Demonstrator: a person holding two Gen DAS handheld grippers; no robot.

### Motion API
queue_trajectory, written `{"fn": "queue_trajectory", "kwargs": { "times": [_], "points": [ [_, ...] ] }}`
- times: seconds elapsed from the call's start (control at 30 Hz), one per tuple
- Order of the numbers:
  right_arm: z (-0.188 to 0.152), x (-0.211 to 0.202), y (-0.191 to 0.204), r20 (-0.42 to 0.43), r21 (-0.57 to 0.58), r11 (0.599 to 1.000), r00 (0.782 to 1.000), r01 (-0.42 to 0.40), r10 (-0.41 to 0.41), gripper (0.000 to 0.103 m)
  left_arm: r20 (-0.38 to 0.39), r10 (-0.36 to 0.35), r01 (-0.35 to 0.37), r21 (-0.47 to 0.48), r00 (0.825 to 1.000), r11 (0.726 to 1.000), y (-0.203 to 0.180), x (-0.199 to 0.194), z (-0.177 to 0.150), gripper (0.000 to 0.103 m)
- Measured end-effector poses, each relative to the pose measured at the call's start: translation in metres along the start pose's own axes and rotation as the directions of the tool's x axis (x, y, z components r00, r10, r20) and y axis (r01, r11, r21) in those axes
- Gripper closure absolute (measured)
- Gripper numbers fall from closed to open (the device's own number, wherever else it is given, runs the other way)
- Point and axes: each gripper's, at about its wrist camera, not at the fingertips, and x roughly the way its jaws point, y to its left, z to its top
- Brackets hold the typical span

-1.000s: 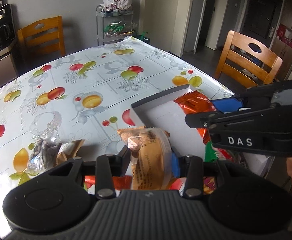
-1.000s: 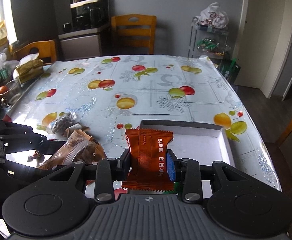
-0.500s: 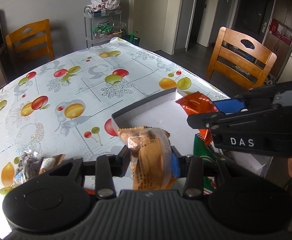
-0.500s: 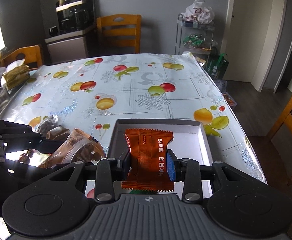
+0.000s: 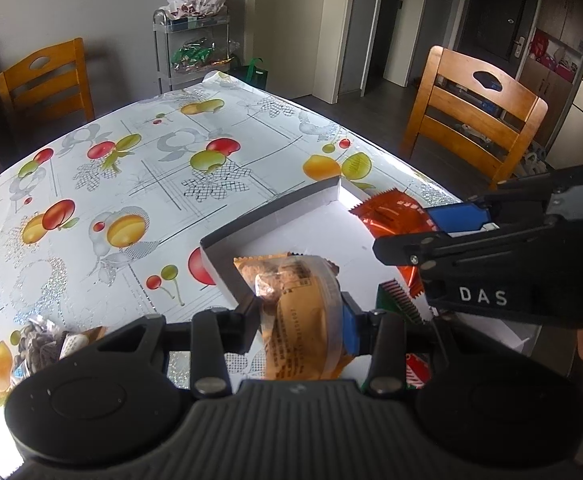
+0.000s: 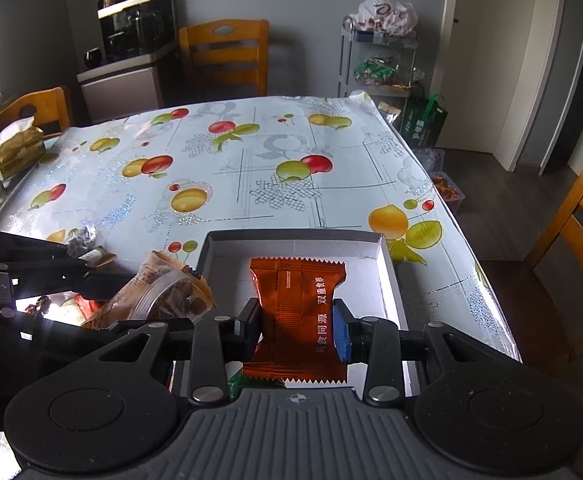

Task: Organize snacks
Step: 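Carry the orange candy and cookie bag toward the white box, then open the right tool over the box while the left tool releases the cookie bag inside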

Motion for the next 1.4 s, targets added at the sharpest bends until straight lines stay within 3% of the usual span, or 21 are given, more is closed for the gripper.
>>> {"fn": "queue_trajectory", "kwargs": {
  "times": [0.77, 1.4],
  "points": [
    [0.000, 0.011, -0.010, -0.030, 0.006, 1.000, 0.999, 0.029, -0.029, 0.065, -0.047, -0.048, 0.049, 0.014, 0.998, 0.999, -0.004, 0.025, 0.007, 0.063],
    [-0.018, 0.042, -0.030, -0.154, 0.039, 0.999, 0.988, 0.036, -0.029, 0.065, -0.148, -0.101, 0.106, 0.024, 0.984, 0.994, -0.014, 0.067, 0.003, 0.063]
  ]
}}
